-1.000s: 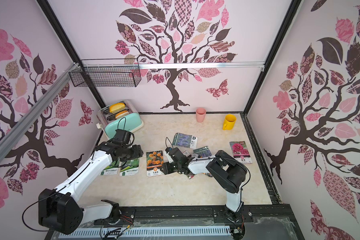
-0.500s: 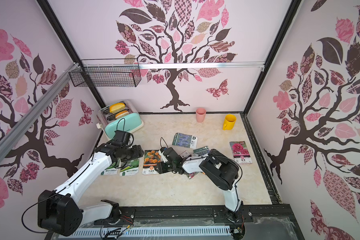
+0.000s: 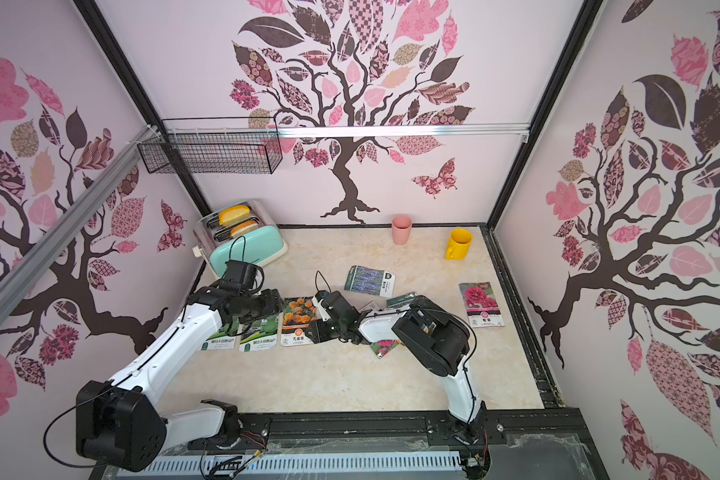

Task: Arrange the seed packets in a row
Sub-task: Place the seed packet at the center of the board, then move the seed packet to the center of the board.

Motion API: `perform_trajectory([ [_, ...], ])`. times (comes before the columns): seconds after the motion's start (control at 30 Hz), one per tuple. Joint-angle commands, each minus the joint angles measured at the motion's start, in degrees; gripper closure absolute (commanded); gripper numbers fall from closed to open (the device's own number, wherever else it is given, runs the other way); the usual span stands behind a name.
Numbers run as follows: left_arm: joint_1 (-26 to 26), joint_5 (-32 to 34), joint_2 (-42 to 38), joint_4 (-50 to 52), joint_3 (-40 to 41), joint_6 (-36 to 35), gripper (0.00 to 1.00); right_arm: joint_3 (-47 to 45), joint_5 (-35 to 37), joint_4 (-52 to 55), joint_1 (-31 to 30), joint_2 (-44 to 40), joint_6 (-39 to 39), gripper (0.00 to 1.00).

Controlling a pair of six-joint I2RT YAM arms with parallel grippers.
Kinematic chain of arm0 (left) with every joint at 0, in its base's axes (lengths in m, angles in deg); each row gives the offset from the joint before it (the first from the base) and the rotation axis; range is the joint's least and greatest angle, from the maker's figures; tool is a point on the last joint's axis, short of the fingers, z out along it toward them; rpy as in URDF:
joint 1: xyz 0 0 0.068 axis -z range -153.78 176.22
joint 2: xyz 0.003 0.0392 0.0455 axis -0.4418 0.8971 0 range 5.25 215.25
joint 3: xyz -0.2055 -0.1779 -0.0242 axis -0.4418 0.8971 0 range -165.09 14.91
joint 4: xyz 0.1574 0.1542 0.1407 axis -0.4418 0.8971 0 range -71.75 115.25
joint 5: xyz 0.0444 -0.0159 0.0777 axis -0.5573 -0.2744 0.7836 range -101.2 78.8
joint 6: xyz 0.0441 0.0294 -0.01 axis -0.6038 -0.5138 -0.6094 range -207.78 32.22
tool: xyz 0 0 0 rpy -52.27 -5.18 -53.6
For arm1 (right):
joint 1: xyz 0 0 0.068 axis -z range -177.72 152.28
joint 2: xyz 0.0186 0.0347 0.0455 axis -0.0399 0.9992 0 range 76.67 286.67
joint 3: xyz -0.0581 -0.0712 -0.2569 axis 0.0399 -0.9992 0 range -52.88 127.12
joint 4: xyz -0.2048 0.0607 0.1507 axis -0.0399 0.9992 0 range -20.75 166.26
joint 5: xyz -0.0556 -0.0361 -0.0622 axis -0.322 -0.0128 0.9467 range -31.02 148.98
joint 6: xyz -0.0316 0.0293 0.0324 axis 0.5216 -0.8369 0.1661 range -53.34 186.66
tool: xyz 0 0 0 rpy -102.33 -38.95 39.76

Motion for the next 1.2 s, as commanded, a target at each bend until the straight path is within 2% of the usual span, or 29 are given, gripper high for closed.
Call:
perform_trajectory([
  [0.0, -0.3, -0.1, 0.7, -0.9, 0.8, 0.0, 0.27, 0.5, 1.9, 3.8, 1.0, -0.2, 1.4, 0.50],
  [0.13, -0.3, -0.5, 1.4, -1.4, 0.9, -0.2, 0.27, -1.5, 1.5, 2.9, 3.1, -2.6, 1.6, 0.49],
  [0.3, 1.8, -1.3, 3.5, -3.7, 0.6, 0.9, 0.27, -6.7, 1.3, 4.2, 7.3, -13.9, 3.3, 0.45],
  [0.43, 9.5, 1.0, 8.6, -7.4, -1.2, 3.3, 0.27, -11.4, 0.0, 9.3, 15.2, -24.1, 5.0, 0.42],
  [0.6, 17.7, 0.8, 16.8, -14.6, -3.3, 5.7, 0.27, -19.0, -1.1, 12.2, 27.3, -33.5, 1.7, 0.38],
  [0.77, 25.2, -0.6, 26.1, -19.1, -7.5, 7.0, 0.27, -27.3, -1.6, 12.6, 35.4, -42.0, -2.7, 0.34],
  [0.97, 30.7, -3.4, 34.8, -23.2, -10.4, 8.6, 0.28, -31.3, 5.0, 17.3, 38.1, -50.7, -3.3, 0.32],
  [1.17, 32.2, -5.3, 39.2, -26.2, -11.9, 9.4, 0.28, -34.8, 9.4, 23.1, 39.1, -54.1, -4.4, 0.30],
])
